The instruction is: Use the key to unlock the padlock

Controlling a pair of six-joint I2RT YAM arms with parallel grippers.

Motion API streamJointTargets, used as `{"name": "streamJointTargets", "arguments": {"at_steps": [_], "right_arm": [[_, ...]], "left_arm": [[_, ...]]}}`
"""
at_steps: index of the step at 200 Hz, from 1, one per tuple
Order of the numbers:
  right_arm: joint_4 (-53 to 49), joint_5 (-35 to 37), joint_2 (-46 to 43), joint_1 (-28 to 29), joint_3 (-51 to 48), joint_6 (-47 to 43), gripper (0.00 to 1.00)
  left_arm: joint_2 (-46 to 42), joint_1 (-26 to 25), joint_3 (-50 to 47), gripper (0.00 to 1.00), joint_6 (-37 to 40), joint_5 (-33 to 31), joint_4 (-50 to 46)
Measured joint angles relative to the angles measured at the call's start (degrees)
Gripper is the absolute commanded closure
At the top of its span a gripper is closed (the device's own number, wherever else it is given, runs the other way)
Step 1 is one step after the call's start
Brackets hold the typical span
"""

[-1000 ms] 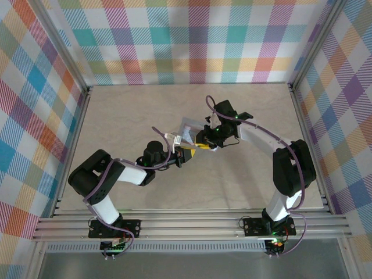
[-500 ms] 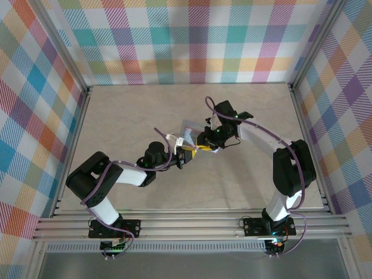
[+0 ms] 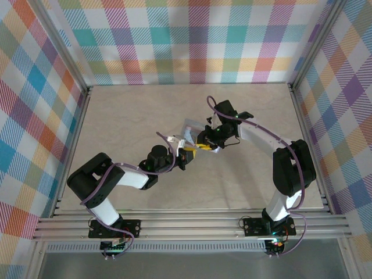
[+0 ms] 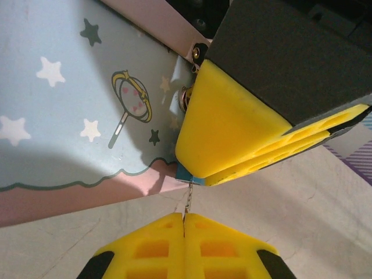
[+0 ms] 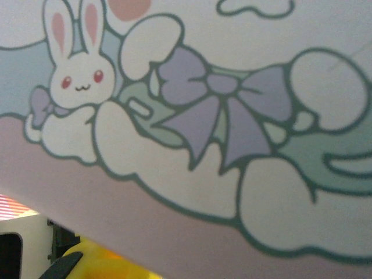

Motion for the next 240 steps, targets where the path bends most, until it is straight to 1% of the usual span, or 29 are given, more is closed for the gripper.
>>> {"name": "streamJointTargets", "arguments": {"at_steps": [39,121,174,197,219,240], "right_arm": [[-0.17,0.17,0.02,0.00,0.00,0.31,1.00],[0.66,1.84,-0.92,-0.02,-1.77,2.25,1.00],[0.59,1.84,-0.92,-0.04,-3.54,3.87,1.00],[0.83,1.77,-0.92,-0.07,-4.26,4.59,1.00],[1.36,1.64,-1.09,-0.22,-4.61,4.92,1.00],[1.97,1.81,-1.62,-0.33,-5.31,5.03,1.00]], "left_arm": [[-0.07,-0.96,0.09,1.00,1.36,-1.79,-0.42],[0.24,-1.29,1.31,1.00,0.11,-0.85,-2.67],[-0.31,-4.02,1.79,1.00,3.65,-4.63,-6.73],[-0.33,-4.48,2.05,1.00,4.42,-5.09,-7.93],[-0.31,-4.48,2.05,1.00,3.82,-5.09,-7.85],[0.96,-4.46,2.14,1.00,1.01,-4.68,-6.12]]}}
